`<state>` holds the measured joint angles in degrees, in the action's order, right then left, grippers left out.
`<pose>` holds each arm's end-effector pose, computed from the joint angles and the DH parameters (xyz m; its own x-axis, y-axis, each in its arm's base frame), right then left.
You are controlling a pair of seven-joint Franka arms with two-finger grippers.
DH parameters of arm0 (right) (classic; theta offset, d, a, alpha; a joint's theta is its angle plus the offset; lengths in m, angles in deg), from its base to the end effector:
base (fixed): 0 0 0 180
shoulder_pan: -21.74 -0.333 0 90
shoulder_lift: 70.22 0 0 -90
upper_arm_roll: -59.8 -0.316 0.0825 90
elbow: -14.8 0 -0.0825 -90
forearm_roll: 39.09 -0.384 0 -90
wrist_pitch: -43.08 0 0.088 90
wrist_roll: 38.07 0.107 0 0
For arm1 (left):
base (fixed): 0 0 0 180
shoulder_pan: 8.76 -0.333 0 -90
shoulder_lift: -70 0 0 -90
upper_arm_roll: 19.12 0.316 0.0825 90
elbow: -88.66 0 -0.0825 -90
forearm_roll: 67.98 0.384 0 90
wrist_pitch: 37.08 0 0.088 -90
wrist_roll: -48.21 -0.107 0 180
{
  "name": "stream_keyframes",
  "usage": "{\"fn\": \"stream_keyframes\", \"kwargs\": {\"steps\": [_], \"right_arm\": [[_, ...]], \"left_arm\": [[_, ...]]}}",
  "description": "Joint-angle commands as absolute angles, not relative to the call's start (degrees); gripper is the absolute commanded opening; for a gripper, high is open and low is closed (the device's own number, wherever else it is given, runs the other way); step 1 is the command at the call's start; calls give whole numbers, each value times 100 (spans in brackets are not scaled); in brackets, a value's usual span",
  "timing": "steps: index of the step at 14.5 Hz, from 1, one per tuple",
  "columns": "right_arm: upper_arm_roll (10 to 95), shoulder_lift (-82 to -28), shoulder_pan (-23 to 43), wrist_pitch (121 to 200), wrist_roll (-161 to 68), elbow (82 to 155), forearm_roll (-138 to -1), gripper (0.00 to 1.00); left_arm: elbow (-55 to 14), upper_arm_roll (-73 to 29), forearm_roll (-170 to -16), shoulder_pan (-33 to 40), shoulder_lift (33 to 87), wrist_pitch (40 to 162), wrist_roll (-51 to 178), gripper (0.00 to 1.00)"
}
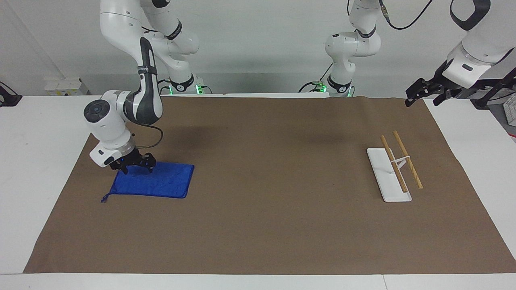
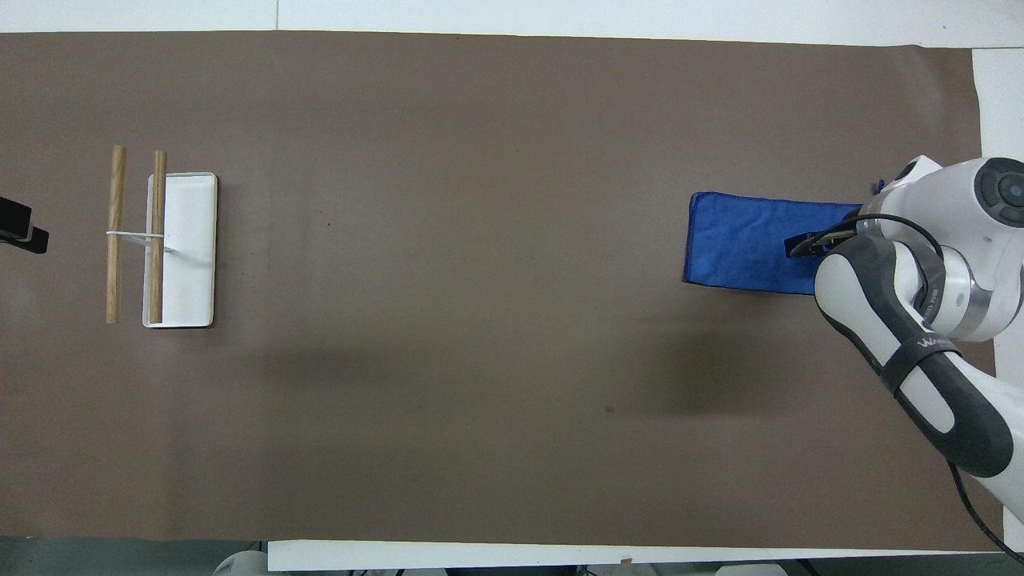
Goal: Right arm passes towel to left arm to hang
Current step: 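Reach the right gripper to the blue towel and grasp its edge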
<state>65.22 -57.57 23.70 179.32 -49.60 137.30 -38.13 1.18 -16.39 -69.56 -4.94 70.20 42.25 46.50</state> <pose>0.5644 -0.0726 0.3045 0.9961 0.0870 0.0128 0.0865 -0.9956 0.0358 0.5332 -0.0134 0.6318 0.9891 -0.0538 -0.1374 -0.0499 -0.9982 0.0318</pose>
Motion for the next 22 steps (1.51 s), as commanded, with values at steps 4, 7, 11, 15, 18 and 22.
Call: {"fn": "stream_keyframes", "kwargs": {"steps": [4,7,11,15,18,22], "right_arm": [[6499,-5590,2456,18387,-5292,13793,-3883,93],[6499,-5581,2464,18388,-5310,13828,-3883,91],[6499,-5537,2499,18388,-5346,13863,-3883,86],[6499,-5554,2500,18388,-5346,13951,-3883,60],[6499,-5554,2500,18388,-5354,13951,-3883,22],[6499,-5581,2526,18309,-5354,13864,-4197,0]], "left_arm": [[-2,-1569,-6991,-436,7097,4299,4680,100],[-2,-1569,-6991,-436,7097,4299,4680,100],[-2,-1569,-6991,-436,7097,4299,4680,100],[-2,-1569,-6991,-436,7097,4299,4680,100],[-2,-1569,-6991,-436,7097,4299,4680,100],[-2,-1569,-6991,-436,7097,4299,4680,100]]}}
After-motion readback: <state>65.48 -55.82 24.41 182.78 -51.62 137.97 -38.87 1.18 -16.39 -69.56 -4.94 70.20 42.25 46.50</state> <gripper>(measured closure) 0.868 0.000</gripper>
